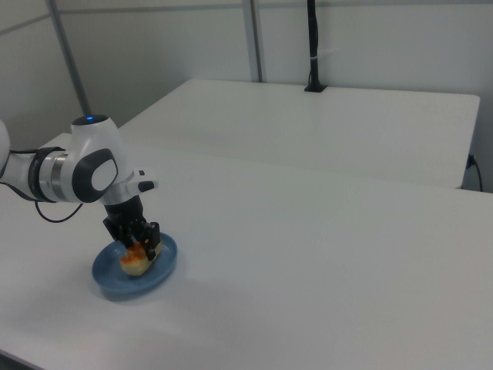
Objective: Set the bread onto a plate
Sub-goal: 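Lower the bread roll onto the plate and open the gripper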
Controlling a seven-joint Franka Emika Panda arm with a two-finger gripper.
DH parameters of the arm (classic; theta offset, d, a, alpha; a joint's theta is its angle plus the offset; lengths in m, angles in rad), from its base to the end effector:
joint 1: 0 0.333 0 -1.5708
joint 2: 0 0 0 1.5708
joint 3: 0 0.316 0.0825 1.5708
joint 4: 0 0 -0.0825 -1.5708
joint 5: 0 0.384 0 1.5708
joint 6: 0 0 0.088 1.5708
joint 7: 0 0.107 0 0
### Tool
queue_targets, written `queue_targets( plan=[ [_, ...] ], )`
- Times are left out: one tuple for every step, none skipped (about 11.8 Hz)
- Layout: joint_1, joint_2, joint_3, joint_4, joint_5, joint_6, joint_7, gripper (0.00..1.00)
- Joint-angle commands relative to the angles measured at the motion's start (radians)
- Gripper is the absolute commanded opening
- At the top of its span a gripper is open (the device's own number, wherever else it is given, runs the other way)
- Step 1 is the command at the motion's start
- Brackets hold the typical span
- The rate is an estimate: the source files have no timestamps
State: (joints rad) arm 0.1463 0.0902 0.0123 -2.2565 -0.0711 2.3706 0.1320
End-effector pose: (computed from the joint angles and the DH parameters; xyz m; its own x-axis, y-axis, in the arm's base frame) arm 0.5265 0.0834 0.3254 0.9966 0.0775 0.0290 0.0761 -0.9960 0.0462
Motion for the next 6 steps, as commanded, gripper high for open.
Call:
queue_targets(
  plan=[
    [0.010,-0.006,-0.011,-0.008,0.000,0.016,0.072,0.64],
    [0.012,-0.004,-0.011,-0.008,0.000,0.016,0.102,0.66],
    [0.012,-0.007,-0.011,-0.006,0.000,0.003,0.107,0.71],
    [0.010,-0.013,-0.011,0.005,0.000,-0.026,0.109,0.94],
    [0.012,-0.020,-0.011,0.030,0.000,-0.074,0.109,1.00],
    [0.012,-0.027,-0.011,0.079,0.000,-0.143,0.109,1.00]
  ],
)
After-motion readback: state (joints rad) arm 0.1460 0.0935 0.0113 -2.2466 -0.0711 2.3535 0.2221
